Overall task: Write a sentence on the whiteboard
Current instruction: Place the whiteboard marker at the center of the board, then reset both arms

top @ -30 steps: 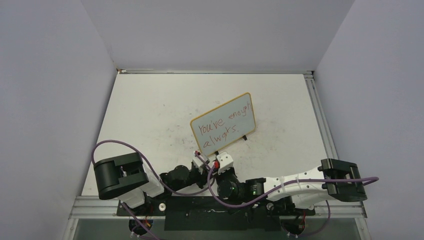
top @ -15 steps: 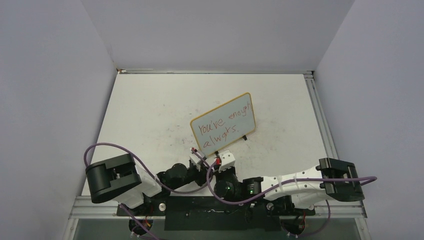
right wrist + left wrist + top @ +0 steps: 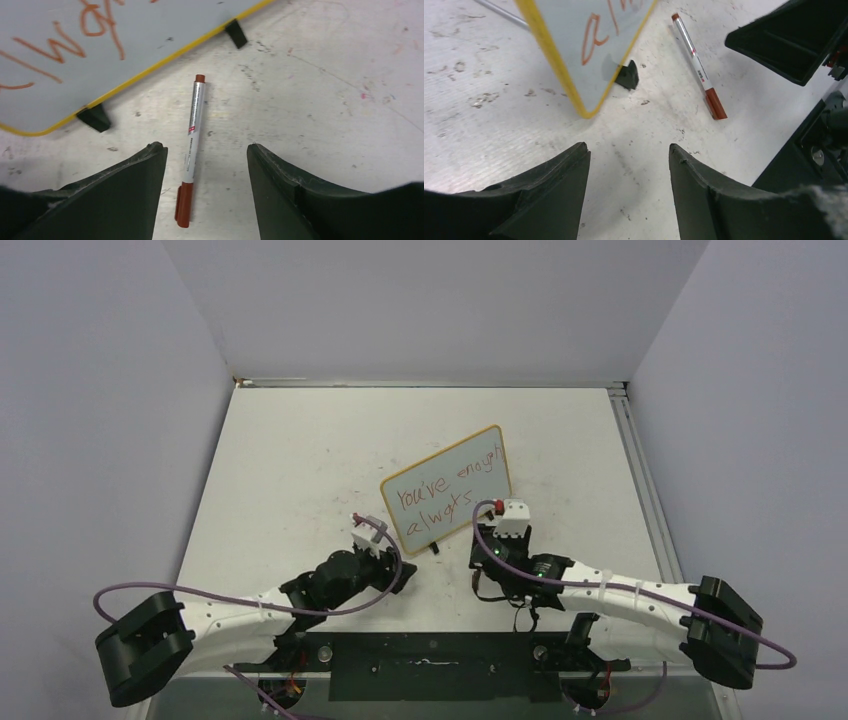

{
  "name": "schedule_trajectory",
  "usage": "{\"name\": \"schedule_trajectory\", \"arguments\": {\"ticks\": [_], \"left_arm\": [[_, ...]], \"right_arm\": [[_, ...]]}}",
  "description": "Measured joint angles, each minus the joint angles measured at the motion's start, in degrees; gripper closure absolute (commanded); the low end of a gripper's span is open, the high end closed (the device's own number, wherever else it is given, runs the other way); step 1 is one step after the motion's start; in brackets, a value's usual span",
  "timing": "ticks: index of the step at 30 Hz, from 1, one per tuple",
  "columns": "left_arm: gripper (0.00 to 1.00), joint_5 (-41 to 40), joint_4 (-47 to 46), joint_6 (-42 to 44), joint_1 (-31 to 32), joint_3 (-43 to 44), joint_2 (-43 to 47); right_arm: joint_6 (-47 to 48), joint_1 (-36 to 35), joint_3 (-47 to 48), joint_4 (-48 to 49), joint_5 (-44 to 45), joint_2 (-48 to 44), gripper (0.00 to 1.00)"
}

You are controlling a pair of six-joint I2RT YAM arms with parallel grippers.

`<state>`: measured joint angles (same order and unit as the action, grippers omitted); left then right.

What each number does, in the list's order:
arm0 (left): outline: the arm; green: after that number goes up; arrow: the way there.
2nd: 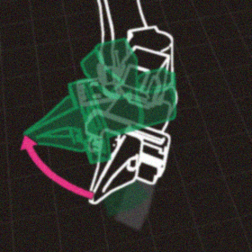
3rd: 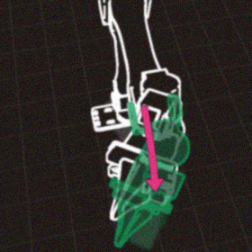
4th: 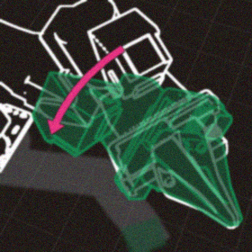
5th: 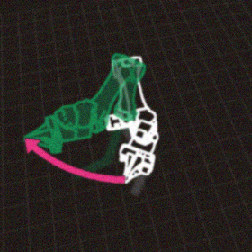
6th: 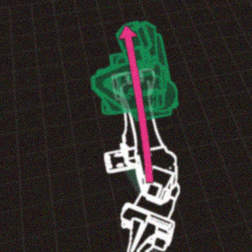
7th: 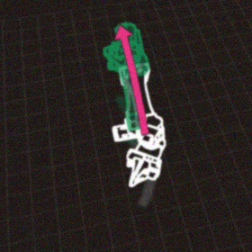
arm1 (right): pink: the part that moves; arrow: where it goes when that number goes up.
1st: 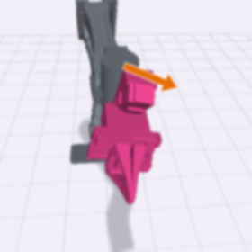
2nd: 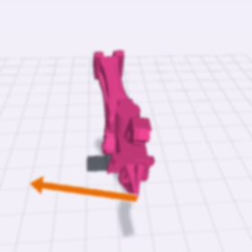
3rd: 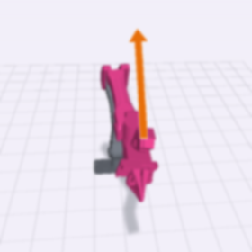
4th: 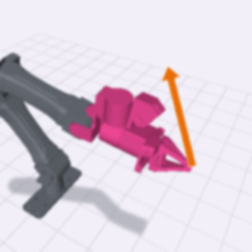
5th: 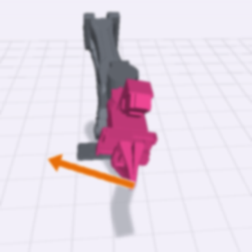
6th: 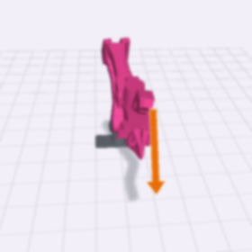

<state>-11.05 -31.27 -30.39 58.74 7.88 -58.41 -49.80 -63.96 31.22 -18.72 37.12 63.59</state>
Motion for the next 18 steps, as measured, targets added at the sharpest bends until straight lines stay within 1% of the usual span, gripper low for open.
{"name": "schedule_trajectory", "arguments": {"ticks": [5,7,8,9,12,14,17,18], "left_arm": [[0.35,-0.7,12.4,-4.1,-4.8,3.1,7.1],[0.31,-0.5,16.8,-5.6,-7.5,3.9,9.8],[0.29,-0.2,19.8,-6.6,-9.7,4.6,11.5],[0.29,0.2,22.1,-7.1,-11.9,5.2,12.9],[0.24,2.0,30.0,-8.2,-19.1,8.4,15.8],[0.17,2.8,34.9,-8.1,-24.0,11.4,16.9],[0.04,3.2,41.0,-7.3,-30.3,16.8,17.7],[0.03,3.0,42.7,-7.1,-31.9,18.6,17.8]], "right_arm": [[1.3,10.1,-4.3,-0.3,-6.4,-6.2,0.16],[2.7,13.6,-4.7,-0.2,-8.7,-8.0,0.02],[3.4,15.3,-4.7,0.0,-9.7,-8.8,0.08],[4.4,16.9,-4.7,0.3,-10.4,-9.5,0.10],[8.4,20.9,-4.6,1.4,-11.5,-11.5,0.10],[11.3,22.5,-4.2,2.0,-10.4,-12.9,0.10],[15.6,22.8,-3.1,2.9,-6.3,-15.6,0.10],[17.0,22.8,-2.6,3.4,-4.7,-16.6,0.10]]}}
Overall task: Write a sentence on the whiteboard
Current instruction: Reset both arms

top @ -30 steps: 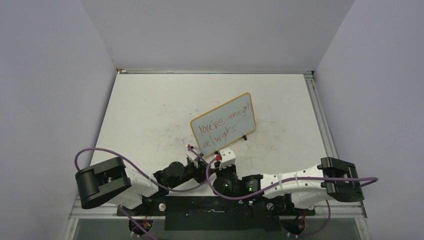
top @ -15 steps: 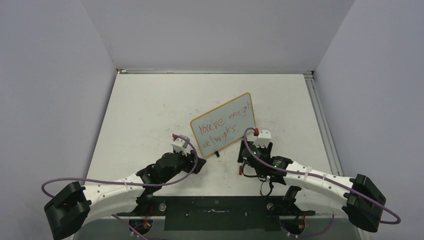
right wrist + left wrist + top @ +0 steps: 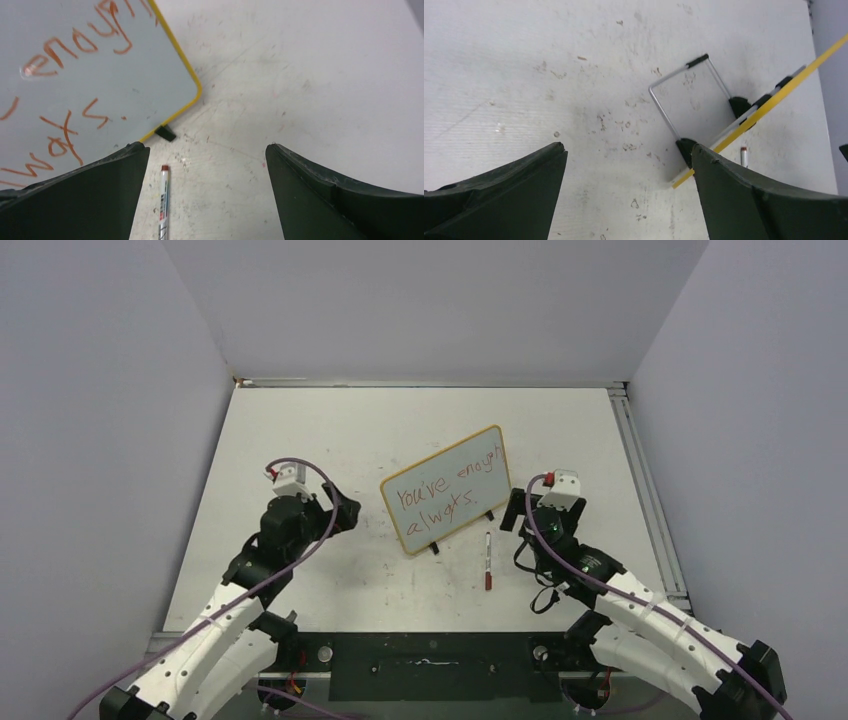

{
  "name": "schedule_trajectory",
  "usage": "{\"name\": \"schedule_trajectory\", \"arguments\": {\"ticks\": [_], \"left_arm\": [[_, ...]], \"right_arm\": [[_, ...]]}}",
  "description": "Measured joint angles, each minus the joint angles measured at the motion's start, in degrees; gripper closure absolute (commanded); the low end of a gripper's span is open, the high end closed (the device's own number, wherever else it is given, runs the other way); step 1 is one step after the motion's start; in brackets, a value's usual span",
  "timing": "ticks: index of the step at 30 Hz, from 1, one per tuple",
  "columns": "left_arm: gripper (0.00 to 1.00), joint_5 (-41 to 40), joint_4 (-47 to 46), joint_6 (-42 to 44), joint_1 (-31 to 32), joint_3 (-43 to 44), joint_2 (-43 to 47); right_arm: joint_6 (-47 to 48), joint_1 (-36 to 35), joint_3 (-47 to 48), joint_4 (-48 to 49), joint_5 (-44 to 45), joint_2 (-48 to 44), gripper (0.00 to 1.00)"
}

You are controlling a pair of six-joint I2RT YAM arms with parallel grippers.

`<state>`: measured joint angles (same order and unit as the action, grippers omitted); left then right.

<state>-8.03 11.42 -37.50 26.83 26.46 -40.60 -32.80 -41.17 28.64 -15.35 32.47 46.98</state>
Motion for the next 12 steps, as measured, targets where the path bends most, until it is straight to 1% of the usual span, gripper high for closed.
{"name": "schedule_trajectory", "arguments": {"ticks": [3,4,7,9,12], "left_arm": [[0.02,-1.7,4.1,1.0,-3.1,5.5,-0.2],[0.03,-3.0,6.1,1.8,-3.4,8.0,-0.7],[0.04,-6.4,10.4,4.8,-3.7,15.2,-2.6],[0.04,-8.3,11.4,7.3,-3.7,19.1,-3.5],[0.04,-10.5,11.8,11.2,-3.7,21.8,-3.7]], "right_arm": [[4.9,0.0,1.5,2.5,5.4,-2.5,0.10],[6.9,0.0,2.0,3.6,7.3,-3.4,0.10],[10.6,0.0,2.2,6.6,10.4,-5.7,0.10],[12.7,0.0,2.2,8.2,11.8,-7.1,0.10],[14.6,0.0,2.2,9.6,12.7,-8.1,0.10]]}}
